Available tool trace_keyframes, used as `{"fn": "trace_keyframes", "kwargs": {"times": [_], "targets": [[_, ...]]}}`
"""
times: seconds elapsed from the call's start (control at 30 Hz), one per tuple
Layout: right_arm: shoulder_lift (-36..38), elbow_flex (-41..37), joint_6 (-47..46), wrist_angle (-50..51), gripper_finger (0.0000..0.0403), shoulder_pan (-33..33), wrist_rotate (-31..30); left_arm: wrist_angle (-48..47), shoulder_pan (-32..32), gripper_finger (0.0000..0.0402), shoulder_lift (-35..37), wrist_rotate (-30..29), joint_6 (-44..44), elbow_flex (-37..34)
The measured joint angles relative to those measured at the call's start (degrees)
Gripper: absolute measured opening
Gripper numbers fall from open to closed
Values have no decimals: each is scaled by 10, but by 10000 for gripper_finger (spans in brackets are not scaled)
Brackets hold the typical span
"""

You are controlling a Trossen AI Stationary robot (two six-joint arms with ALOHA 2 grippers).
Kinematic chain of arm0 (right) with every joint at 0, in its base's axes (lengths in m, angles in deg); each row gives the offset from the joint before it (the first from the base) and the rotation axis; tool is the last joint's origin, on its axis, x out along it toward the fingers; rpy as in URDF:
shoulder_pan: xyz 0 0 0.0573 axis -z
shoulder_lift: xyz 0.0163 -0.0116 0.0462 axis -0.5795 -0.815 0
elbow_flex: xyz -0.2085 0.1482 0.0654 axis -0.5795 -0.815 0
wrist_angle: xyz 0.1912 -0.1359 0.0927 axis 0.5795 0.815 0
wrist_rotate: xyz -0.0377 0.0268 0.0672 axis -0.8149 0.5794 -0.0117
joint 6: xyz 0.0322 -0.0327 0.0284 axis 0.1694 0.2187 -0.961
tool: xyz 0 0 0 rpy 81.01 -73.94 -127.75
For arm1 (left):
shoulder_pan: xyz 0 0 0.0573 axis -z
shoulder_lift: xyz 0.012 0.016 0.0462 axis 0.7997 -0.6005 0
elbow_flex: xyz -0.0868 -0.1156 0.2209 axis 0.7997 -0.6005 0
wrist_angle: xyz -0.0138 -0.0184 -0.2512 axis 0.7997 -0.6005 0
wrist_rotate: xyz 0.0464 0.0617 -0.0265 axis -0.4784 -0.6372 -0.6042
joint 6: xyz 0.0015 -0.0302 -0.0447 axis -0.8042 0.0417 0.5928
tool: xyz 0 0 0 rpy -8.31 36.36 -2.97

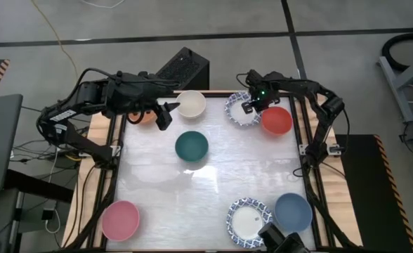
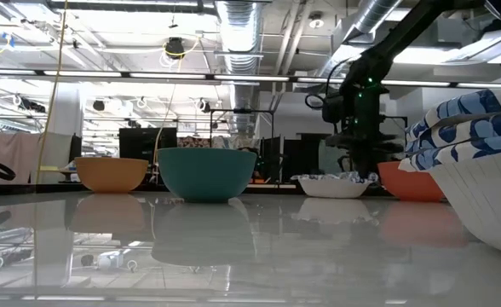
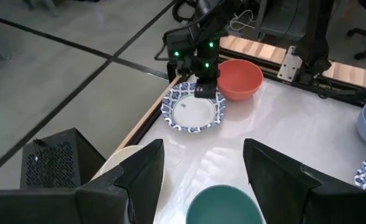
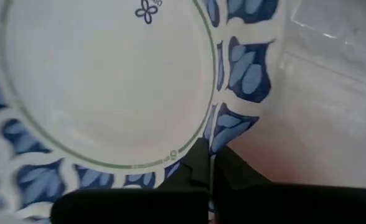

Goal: Nest bowls inside each other
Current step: Stack the top blue patterned bowl on top of the other bottom blue patterned bowl

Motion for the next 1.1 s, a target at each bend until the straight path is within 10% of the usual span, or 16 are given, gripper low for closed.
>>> {"fn": "trace_keyframes", "kwargs": {"times": [0.57, 1.1], "targets": [[1, 240, 74, 166, 7, -13, 2, 11, 57, 210, 69, -50, -71, -17], [41, 271, 148, 251, 8, -67, 133, 251, 54, 210, 325, -103, 78, -445]]}}
